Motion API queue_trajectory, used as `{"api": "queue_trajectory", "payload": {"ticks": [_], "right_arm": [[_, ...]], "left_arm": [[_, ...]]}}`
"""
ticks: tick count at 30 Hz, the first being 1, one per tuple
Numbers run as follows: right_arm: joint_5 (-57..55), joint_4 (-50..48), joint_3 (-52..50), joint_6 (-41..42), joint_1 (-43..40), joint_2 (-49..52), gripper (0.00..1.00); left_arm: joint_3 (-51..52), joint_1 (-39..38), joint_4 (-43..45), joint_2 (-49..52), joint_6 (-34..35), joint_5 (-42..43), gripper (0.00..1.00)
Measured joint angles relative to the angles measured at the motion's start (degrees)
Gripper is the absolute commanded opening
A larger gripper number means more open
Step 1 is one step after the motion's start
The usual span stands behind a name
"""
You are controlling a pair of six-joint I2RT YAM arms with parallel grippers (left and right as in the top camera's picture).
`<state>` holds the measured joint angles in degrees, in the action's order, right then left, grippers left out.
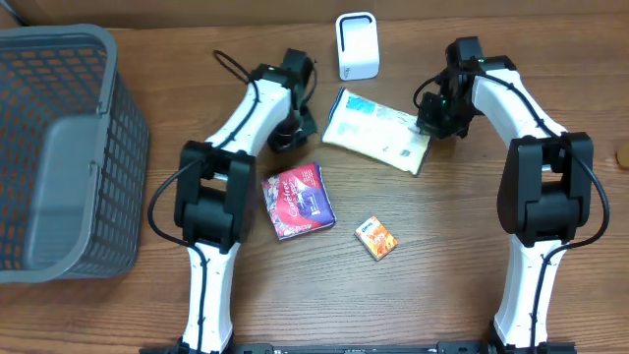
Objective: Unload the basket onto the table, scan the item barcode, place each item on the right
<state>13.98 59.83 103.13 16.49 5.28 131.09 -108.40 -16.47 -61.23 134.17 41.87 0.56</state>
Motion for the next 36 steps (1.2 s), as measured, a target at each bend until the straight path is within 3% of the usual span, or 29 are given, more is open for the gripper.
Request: {"api": "queue_trajectory", "payload": {"ticks": [8, 10, 12, 13, 14, 17, 22, 28, 36], "right_arm": [[-2.0, 10.4, -0.2, 0.0, 0.0, -0.7, 0.04], [-2.2, 11.1, -0.5, 0.0, 0.0, -2.1, 0.04], [-2.4, 10.0, -0.6, -0.3, 0.0, -4.1, 0.25], [-2.4, 8.6, -0.6, -0.7, -0.1, -5.2, 0.44], [-2.4, 6.6, -0.6, -0.9, -0.1, -6.6, 0.54], [-2.4, 0.2, -0.6, -2.8, -0.7, -9.7, 0.63], [-2.4, -8.0, -0.5, -4.6, -2.7, -10.4, 0.63], [0.1, -14.1, -0.6, -8.6, -3.1, -10.0, 0.62], [6.9, -14.8, -0.6, -12.0, -2.1, -4.0, 0.64]], "left_arm": [[-9.4, 3.0, -8.7, 0.0, 0.0, -0.7, 0.04], [-11.6, 3.0, -9.6, -0.2, 0.0, 0.2, 0.12], [-12.8, 3.0, -9.7, -0.5, 0.1, 1.6, 0.2], [-13.0, 3.0, -9.7, -0.6, 0.2, 2.3, 0.27], [-13.0, 3.0, -9.8, -0.7, 0.1, 3.0, 0.33], [-13.0, 3.0, -10.1, -0.7, 0.3, 4.2, 0.48], [-13.0, 2.7, -10.6, -0.7, 0.2, 5.0, 0.59], [-13.0, 1.5, -10.6, -0.7, 0.2, 5.3, 0.61], [-13.0, 0.5, -10.3, -0.7, 0.2, 5.3, 0.64]]}}
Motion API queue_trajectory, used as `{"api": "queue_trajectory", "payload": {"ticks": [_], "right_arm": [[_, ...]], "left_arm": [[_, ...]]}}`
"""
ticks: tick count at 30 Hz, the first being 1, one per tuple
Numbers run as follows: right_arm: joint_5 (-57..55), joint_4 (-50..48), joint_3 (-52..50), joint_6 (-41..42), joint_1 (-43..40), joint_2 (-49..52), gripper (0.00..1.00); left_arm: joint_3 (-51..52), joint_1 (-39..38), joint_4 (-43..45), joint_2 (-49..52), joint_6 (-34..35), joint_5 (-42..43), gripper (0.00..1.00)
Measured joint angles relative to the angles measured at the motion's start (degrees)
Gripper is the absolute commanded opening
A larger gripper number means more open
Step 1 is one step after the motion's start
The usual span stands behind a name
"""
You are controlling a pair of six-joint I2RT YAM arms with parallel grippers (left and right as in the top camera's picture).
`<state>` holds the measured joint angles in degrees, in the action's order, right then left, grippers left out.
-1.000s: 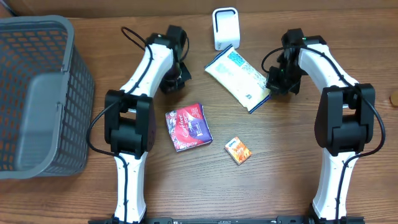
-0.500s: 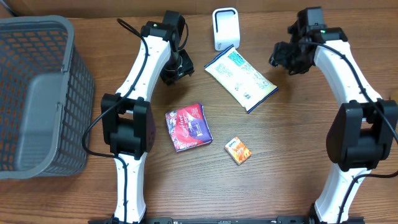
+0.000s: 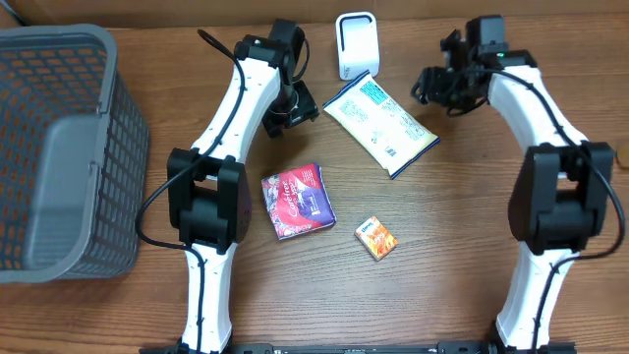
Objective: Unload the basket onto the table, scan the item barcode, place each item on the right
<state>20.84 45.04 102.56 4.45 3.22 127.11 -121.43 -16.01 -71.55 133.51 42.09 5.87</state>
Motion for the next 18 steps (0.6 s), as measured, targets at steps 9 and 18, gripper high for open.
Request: {"api": "queue_trajectory", "payload": {"ticks": [9, 18], "right_arm": [[4.7, 1.9, 0.0, -3.7, 1.7, 5.6, 0.64], [6.7, 6.5, 0.2, -9.0, 4.5, 5.6, 0.1]], "left_arm": [[0.0, -1.3, 0.2, 0.0, 0.0, 0.2, 0.64], [0.0, -1.3, 0.2, 0.0, 0.0, 0.1, 0.65]]}}
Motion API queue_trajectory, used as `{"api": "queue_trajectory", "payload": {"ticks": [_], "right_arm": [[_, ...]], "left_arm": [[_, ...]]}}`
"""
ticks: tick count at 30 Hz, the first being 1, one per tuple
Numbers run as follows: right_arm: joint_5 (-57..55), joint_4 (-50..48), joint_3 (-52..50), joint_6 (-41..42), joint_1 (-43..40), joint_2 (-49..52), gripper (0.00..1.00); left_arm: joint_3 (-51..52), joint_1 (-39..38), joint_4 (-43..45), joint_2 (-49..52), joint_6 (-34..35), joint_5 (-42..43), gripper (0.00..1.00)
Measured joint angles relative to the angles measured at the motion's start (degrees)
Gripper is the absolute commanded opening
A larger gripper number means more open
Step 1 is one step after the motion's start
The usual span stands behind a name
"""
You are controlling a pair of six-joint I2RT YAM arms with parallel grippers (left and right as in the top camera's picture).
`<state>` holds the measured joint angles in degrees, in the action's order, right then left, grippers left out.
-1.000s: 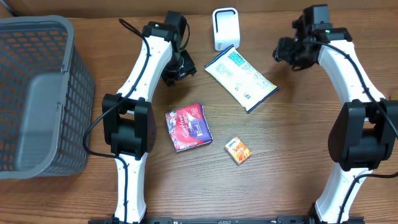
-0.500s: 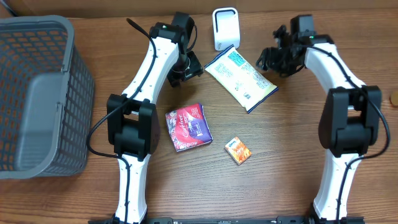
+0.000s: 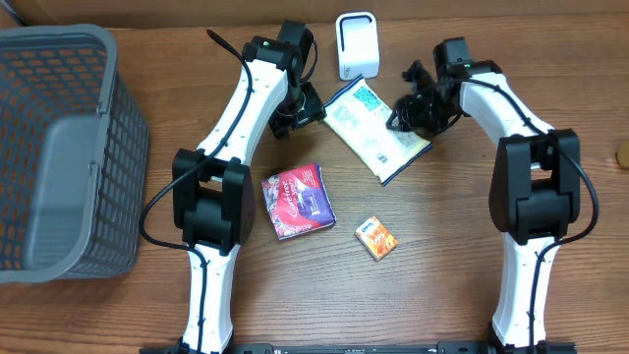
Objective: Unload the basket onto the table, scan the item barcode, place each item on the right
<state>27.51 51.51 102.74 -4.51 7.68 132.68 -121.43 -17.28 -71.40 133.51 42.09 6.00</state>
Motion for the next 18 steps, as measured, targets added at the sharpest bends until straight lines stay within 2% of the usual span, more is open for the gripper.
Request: {"api": "queue_trajectory", "payload": {"ticks": [1, 6, 12, 18], "right_arm": [[0.2, 0.5, 0.1, -0.5, 0.2, 0.0, 0.04], [0.8, 3.1, 0.4, -0.7, 0.3, -0.2, 0.04], [0.3, 11.7, 2.1, -0.9, 0.1, -0.2, 0.04], [-7.8, 20.7, 7.8, 1.6, -0.9, -0.6, 0.04]], "left_arm": [[0.0, 0.0, 0.0, 0.0, 0.0, 0.0, 0.66], [0.0, 0.0, 0.0, 0.0, 0.0, 0.0, 0.68], [0.0, -0.4, 0.0, 0.0, -0.3, 0.0, 0.68], [0.0, -0.6, 0.0, 0.0, -0.5, 0.0, 0.68]]}}
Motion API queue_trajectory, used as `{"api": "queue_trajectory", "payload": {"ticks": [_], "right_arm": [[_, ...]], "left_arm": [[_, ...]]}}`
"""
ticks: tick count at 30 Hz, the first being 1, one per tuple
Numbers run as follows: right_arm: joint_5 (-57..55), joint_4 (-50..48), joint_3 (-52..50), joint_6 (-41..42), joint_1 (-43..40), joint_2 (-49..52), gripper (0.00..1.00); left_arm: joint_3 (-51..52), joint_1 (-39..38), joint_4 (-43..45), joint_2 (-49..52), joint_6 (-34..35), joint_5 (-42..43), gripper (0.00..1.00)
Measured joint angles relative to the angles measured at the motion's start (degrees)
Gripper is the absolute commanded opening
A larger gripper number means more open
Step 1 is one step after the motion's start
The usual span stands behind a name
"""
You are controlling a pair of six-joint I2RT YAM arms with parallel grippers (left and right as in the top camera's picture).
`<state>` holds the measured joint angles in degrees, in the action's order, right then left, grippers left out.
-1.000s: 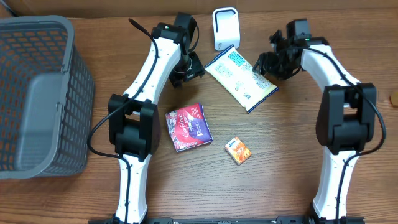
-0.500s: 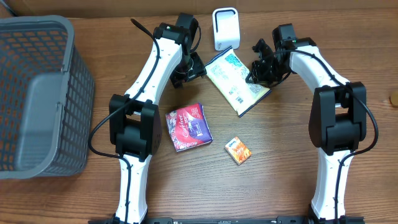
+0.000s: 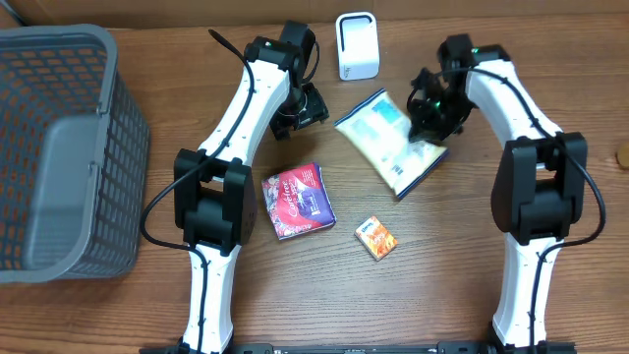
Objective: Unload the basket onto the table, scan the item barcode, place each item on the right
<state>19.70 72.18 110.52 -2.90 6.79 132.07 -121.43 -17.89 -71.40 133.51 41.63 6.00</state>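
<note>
The item, a white and blue packet (image 3: 385,136), lies tilted in the middle of the table just below the white scanner (image 3: 356,45). My right gripper (image 3: 426,116) is shut on the packet's right edge, and that side looks raised off the wood. To the left of the packet, my left gripper (image 3: 307,106) is open and holds nothing, a short gap away from it. The packet's barcode cannot be made out.
A grey mesh basket (image 3: 59,147) fills the left side. A red packet (image 3: 298,202) and a small orange box (image 3: 375,238) lie in front of the arms. The table's back edge runs just behind the scanner.
The right gripper has closed on the packet's right edge. The packet has shifted a little to the right and down, and its right side has lifted. The left gripper has barely moved.
At first the packet lay flat with both grippers at its ends. Then both grippers were drawn back and the packet lay turned steeper. After that the right gripper was back at its right edge, and now it grips the packet.
</note>
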Motion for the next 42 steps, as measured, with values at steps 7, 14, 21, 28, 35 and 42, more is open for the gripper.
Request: {"api": "queue_trajectory", "payload": {"ticks": [7, 14, 21, 28, 35, 42], "right_arm": [[-27.6, 7.4, 5.4, 13.3, -0.1, -7.1, 0.04], [-45.6, 15.6, 5.9, 26.1, -0.1, -9.0, 0.04], [-56.2, 14.0, 5.9, 33.5, -0.2, -9.0, 0.04], [-63.2, 14.5, 2.2, 36.6, -0.4, -8.7, 0.04], [-64.8, 14.6, -1.3, 38.4, -0.3, -8.7, 0.04], [-63.6, 12.7, -7.7, 39.6, 0.8, -8.7, 0.04]], "left_arm": [[0.0, -0.2, 0.3, 0.0, 0.0, 0.5, 0.67], [0.0, -0.2, 0.5, 0.0, 0.0, 0.9, 0.67], [0.0, -0.2, 0.8, 0.0, 0.0, 0.9, 0.67], [0.0, -0.2, 0.9, 0.0, 0.0, 0.9, 0.67], [0.0, -0.2, 0.9, 0.0, 0.0, 1.1, 0.67], [0.0, -0.2, 0.9, 0.0, -0.1, 1.1, 0.67]]}}
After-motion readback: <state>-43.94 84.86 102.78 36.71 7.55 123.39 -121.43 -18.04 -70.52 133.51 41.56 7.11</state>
